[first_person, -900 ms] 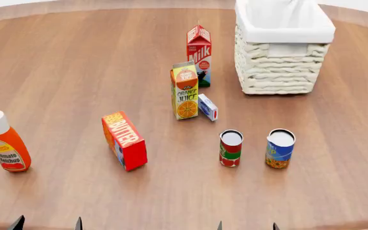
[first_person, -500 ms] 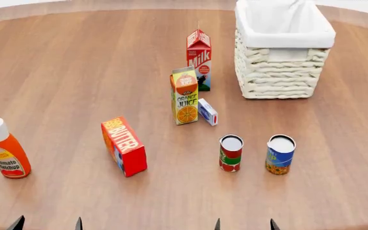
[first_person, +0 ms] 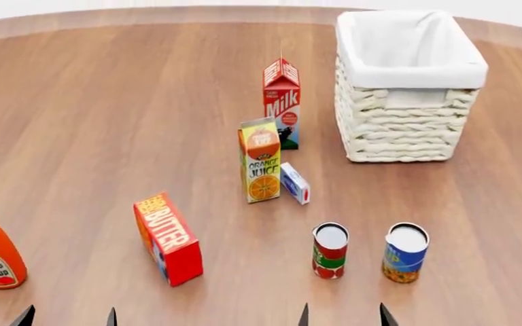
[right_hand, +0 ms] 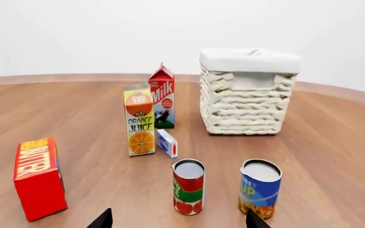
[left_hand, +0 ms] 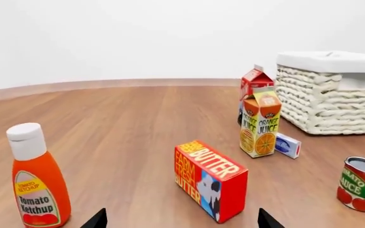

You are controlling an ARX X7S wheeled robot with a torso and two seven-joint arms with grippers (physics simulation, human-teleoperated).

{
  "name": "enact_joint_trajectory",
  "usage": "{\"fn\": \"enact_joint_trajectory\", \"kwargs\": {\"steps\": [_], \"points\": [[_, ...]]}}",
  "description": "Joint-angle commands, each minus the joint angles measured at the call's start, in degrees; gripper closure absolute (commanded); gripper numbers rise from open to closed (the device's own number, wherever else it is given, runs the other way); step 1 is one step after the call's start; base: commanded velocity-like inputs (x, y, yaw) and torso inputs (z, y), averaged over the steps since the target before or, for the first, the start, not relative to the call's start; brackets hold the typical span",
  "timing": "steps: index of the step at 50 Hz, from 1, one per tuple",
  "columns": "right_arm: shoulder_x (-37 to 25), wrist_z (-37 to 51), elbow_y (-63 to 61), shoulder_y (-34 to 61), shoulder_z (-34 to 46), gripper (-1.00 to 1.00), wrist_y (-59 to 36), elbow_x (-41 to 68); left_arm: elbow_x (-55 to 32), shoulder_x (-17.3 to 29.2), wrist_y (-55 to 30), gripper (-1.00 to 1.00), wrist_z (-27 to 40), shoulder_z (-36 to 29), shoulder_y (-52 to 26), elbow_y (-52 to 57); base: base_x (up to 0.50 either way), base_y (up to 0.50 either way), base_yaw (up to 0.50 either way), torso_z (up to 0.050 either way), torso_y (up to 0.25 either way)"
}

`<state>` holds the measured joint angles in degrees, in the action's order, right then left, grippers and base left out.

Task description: Pick up the orange juice, and put it in the basket.

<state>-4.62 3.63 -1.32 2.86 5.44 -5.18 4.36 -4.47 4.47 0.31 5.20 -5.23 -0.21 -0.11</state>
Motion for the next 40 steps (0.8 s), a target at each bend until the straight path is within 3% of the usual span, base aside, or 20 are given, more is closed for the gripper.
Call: {"fn": "enact_joint_trajectory", "kwargs": {"steps": [1, 14, 40], "points": [[-0.90, 0.70, -0.60, -0.08, 0.89, -1.00, -0.10, 1.01, -0.78, 0.78, 0.10, -1.00, 0.91, -0.93, -0.08, -0.03, 0.24, 0.00, 0.00, 0.000, 0.000], [-1.87, 1.69, -5.73, -0.64, 1.43, -1.00, -2.81, 2.35, -1.58, 1.58, 0.24, -1.00, 1.84, -1.88, -0.17, -0.08, 0.25, 0.00, 0.00, 0.000, 0.000], [-2.72, 2.82, -2.22, 0.01, 2.98, -1.00, -0.21, 3.28, -2.81, 2.81, 0.48, -1.00, 3.28, -3.36, -0.35, -0.16, 0.25, 0.00, 0.00, 0.000, 0.000]]}}
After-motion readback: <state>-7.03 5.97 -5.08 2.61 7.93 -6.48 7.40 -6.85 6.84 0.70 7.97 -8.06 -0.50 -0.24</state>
